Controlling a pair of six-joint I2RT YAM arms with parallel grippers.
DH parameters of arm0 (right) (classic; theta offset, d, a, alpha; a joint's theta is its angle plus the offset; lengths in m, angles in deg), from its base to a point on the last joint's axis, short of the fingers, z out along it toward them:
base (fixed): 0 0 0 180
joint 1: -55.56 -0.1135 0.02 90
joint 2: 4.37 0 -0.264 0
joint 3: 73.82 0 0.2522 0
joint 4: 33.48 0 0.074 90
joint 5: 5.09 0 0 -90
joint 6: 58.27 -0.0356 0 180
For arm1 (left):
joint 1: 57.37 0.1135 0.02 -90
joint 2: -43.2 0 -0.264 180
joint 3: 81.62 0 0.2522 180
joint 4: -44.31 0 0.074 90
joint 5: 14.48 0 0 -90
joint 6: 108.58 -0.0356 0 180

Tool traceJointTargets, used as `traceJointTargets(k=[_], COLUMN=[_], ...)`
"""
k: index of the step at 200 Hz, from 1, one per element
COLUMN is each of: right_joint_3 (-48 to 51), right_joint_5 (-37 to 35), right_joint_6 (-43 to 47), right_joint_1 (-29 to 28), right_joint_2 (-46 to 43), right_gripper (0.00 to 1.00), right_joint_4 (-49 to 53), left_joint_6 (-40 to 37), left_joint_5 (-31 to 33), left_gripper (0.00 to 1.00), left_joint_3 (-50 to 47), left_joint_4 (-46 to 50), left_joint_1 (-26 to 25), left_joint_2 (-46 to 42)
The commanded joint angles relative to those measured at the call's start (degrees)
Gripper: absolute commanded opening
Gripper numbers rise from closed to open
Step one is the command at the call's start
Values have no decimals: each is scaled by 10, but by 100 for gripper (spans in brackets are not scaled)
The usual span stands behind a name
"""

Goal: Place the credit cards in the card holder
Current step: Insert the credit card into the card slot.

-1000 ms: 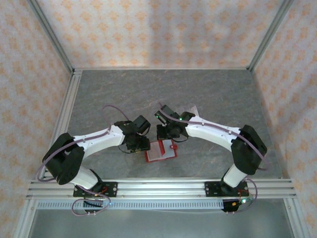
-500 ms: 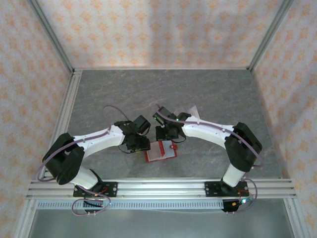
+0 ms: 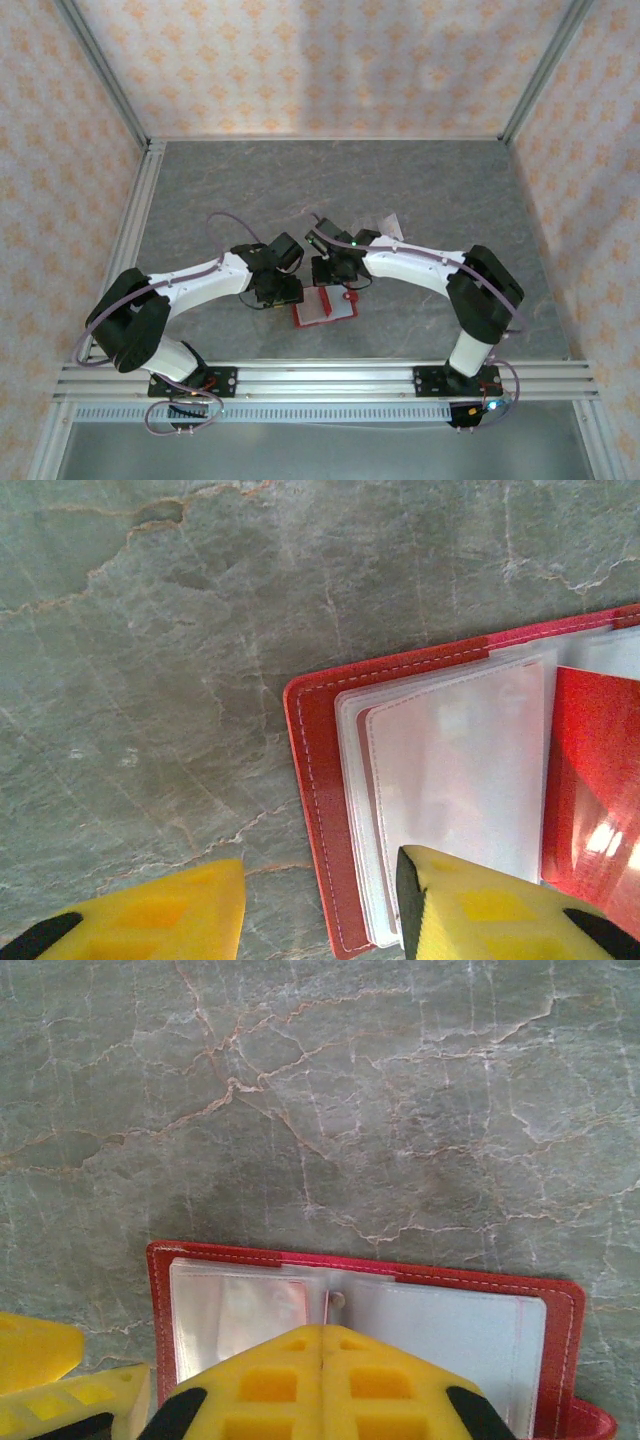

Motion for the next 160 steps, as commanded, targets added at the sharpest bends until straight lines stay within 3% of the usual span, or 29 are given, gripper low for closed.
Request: traceJointTargets(k=[1,68,160], right_joint_3=[11,25,56], right_joint_5=[-13,17,43], right_joint_6=[-7,-12,-17], right_joint_1=[-6,-6,-6], right_joint_2=[5,5,-28], right_gripper=[0,14,17], right_joint_4=[-6,-14,0], left_joint_6=[1,1,3], left_joint_5=[2,0,0], left_gripper=[45,45,45], left_joint_3=[-1,-1,-2], left_joint_4=[6,1,-4], left_joint_1=[-5,-5,-4], left_joint_2=[-5,1,5])
